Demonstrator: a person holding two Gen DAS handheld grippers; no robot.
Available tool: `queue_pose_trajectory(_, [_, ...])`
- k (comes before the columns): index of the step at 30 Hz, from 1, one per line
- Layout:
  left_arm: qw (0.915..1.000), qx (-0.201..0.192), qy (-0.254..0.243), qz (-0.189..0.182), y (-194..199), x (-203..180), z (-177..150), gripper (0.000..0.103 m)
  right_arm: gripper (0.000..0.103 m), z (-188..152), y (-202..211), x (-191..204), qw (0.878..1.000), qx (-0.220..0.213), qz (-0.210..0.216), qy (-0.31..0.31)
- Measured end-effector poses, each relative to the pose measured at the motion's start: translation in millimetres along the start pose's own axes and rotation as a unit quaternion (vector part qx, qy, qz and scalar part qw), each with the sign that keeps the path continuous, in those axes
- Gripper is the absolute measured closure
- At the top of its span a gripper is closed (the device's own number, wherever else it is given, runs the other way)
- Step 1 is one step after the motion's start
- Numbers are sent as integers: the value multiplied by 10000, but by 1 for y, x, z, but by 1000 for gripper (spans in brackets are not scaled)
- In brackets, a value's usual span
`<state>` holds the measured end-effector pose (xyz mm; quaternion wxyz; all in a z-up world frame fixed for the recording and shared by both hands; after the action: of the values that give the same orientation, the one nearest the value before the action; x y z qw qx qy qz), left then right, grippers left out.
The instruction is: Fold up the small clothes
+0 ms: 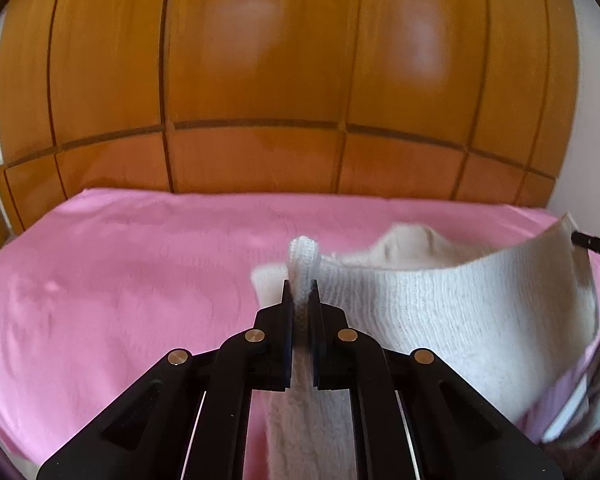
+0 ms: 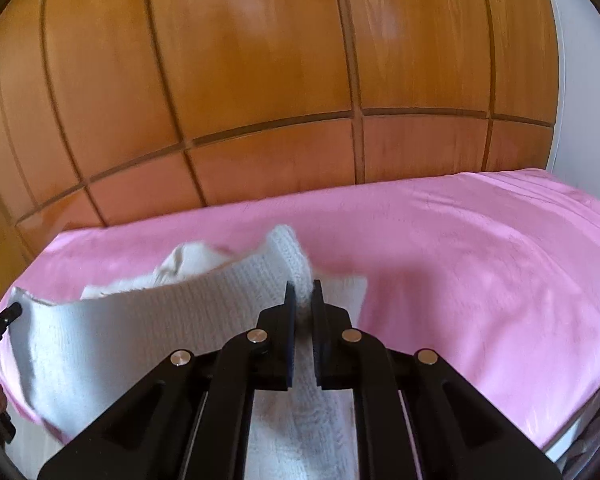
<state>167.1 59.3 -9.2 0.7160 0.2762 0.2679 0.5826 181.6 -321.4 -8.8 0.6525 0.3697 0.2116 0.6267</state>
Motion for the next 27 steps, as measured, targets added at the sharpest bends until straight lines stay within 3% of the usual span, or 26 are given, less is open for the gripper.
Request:
queue_pose_trajectory(5, [9997,104,166,146,-57,8,54,98,97,52,-46,-10,9990,-39,-425,-159])
queue_pose_trajectory(7, [9988,292,224,317,-90,13,69,98,98,65,-78,-18,9977,133,-614,-256])
queue_pose_trajectory(10, [9946,818,414,496,-143,21,69,98,103,62,-131,-28,9931,598,-934,-390])
queue_pose_trajectory(13, [9866,1411,374,733,-181,22,49,97,103,42,-175,-43,9856,1158,-1080,-591])
queue_pose_trajectory(15, [9881,1323,268,738,-175,18,47,97,103,32,-182,-50,9841,1308,-963,-721])
queue_pose_trajectory(16, [9907,1135,207,716,-165,15,50,91,101,33,-177,-51,9855,1225,-925,-725])
queue_pose_trajectory(18, [9925,909,197,791,-145,15,56,73,83,39,-159,-52,9884,976,-915,-716])
queue_pose_trajectory(19, [9941,775,246,713,-133,14,59,63,64,42,-151,-50,9896,867,-914,-697])
queue_pose_trajectory(21, [9979,468,283,359,-110,4,63,60,61,48,-128,-39,9933,575,-813,-578])
queue_pose_trajectory(23, [9992,373,38,135,-97,-15,62,60,52,48,-115,-19,9961,553,-559,-390])
queue_pose_trajectory(25, [9985,422,-277,-188,-92,-41,55,60,50,37,-104,13,9979,610,-180,-145])
queue_pose_trajectory(27, [9941,713,-525,-620,-97,-72,37,60,50,22,-102,49,9964,789,239,174])
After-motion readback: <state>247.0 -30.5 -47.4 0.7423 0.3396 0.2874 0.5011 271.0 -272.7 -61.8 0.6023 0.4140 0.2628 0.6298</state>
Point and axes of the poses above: each gripper's, at about its wrist camera, not at the fingertips, and y roughly against the way its jaws point, x to its left, z to its top, the point moved 10 cm from there along -y, roughly the way its jaws point, and after that the axes turned 13 degrees about x, right-handed, at the moved point
